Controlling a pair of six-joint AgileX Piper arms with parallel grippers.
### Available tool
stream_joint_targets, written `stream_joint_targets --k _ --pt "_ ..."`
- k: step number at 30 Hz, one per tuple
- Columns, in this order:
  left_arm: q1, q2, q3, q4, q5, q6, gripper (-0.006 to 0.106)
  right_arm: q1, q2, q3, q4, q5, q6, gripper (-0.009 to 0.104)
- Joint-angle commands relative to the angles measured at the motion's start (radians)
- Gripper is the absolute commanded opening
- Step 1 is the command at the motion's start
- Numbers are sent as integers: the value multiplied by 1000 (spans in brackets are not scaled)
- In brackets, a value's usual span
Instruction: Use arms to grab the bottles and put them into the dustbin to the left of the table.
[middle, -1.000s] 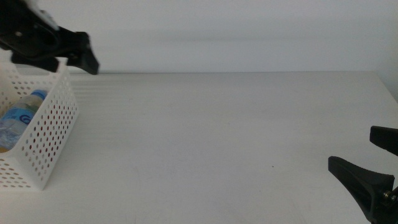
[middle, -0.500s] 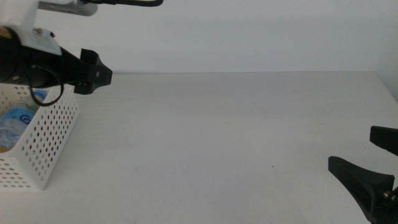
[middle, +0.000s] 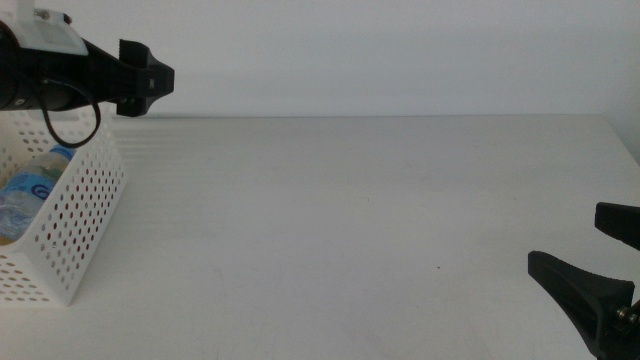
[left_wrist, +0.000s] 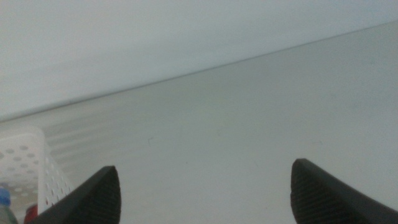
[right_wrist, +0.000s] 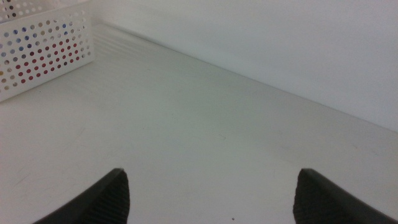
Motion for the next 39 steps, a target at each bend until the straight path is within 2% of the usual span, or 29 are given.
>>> stream_joint_targets --k 1,19,27,34,39 --pt "-3 -26 -26 -23 -84 -10 90 -6 0 -29 -11 -70 -12 75" --pt "-3 -28 -26 -20 -289 -28 90 -6 0 -29 -10 -70 -12 75" --pt "-3 -13 -25 -20 -277 -28 90 -6 0 -29 -10 -70 -12 75" --pt "-3 -55 55 -21 -279 -28 90 -6 0 -23 -71 -69 -12 75" --pt "-3 -113 138 16 -279 -28 90 -8 0 -23 -63 -61 -12 75"
